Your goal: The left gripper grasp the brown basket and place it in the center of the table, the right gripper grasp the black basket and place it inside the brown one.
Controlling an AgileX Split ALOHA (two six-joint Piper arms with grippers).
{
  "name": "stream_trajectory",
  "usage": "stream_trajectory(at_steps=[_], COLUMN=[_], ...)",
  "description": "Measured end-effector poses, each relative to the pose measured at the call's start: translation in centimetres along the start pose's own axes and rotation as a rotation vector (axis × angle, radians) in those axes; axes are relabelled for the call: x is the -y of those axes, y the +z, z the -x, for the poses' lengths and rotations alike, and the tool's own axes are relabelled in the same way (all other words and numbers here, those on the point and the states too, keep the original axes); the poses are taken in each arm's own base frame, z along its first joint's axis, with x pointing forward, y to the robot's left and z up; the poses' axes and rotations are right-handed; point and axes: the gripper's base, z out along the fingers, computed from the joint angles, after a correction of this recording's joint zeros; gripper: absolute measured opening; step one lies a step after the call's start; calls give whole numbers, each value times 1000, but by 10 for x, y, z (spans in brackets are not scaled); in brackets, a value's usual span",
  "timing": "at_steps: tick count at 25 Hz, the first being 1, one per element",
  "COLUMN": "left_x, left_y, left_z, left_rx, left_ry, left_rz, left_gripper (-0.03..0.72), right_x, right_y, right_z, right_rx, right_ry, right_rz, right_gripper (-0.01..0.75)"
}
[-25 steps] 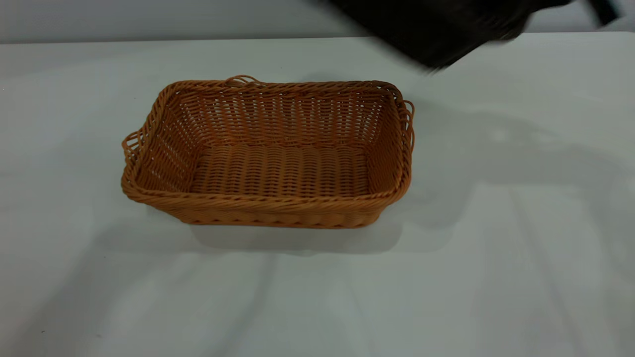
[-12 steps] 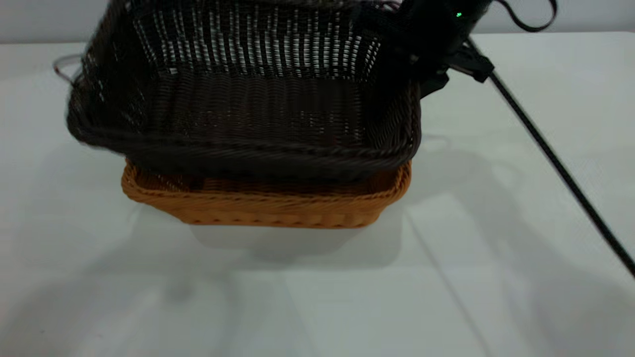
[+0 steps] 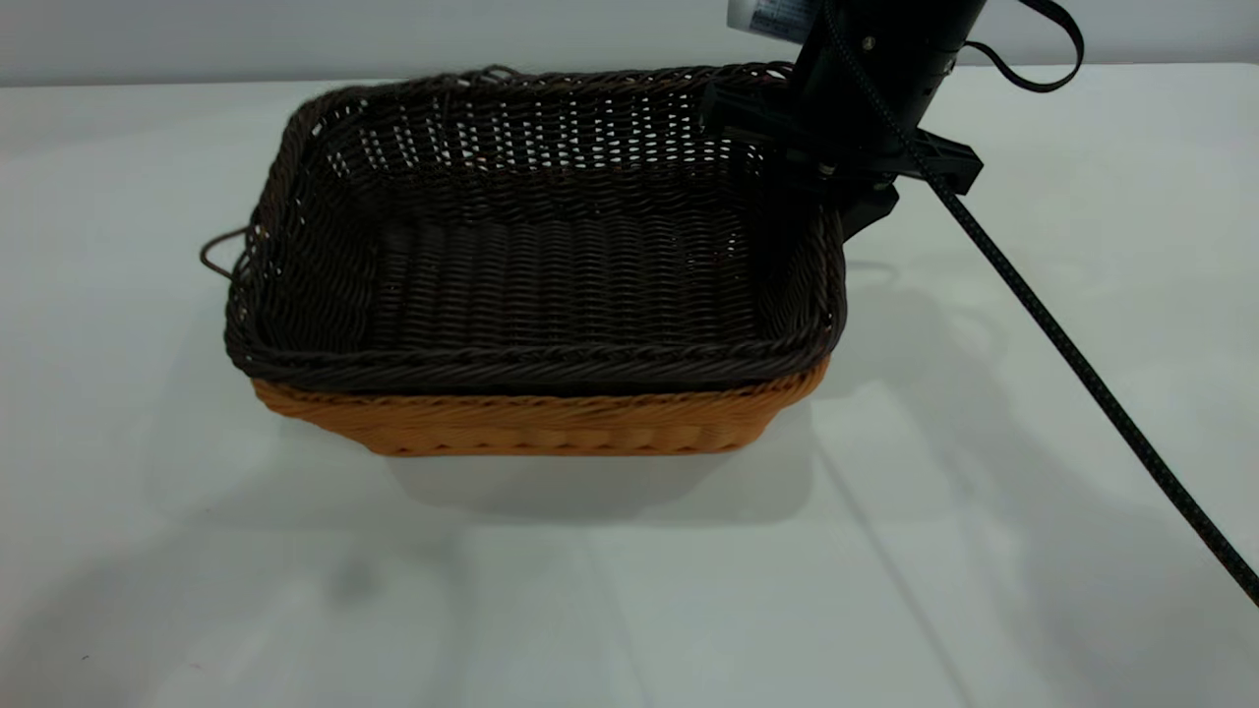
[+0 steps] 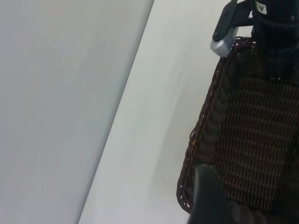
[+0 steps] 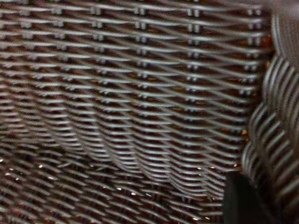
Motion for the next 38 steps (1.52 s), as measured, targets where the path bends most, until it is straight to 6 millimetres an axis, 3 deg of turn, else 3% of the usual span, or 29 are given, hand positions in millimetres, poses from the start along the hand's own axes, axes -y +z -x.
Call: stream_trajectory(at_steps=[5, 10, 14, 18, 23, 27, 31, 35, 38], left_x=[0, 1, 5, 15, 40, 53, 65, 83, 99], left_y=[0, -8, -45, -95, -147, -171, -178, -169, -149], left_z=[0, 0, -4, -17, -40, -47, -56, -72, -89], left_rx=[0, 7, 11, -9, -66, -11, 17, -2, -53], left_ry=[0, 4, -24, -141, -314, -418, -517, -591, -662], left_rz=[0, 18, 115, 244, 314, 350, 357, 321, 260], left_gripper=[423, 423, 423, 423, 423, 423, 423, 422, 422], right_x=[-7, -22, -36, -54, -76, -81, -67, -41, -20], right_y=[-16, -67, -127, -198, -286, -337, -349, -325, -302], right_z=[3, 9, 2, -22, -74, -139, -203, -249, -286], right_rx=[-33, -4, 62, 218, 431, 558, 594, 543, 521], right_ry=[-99, -228, -299, -331, -362, -379, -389, -374, -368], right_rz=[-18, -94, -188, -210, -180, -120, -122, -152, -165], right_gripper=[385, 583, 590, 551, 540, 540, 540, 540, 540])
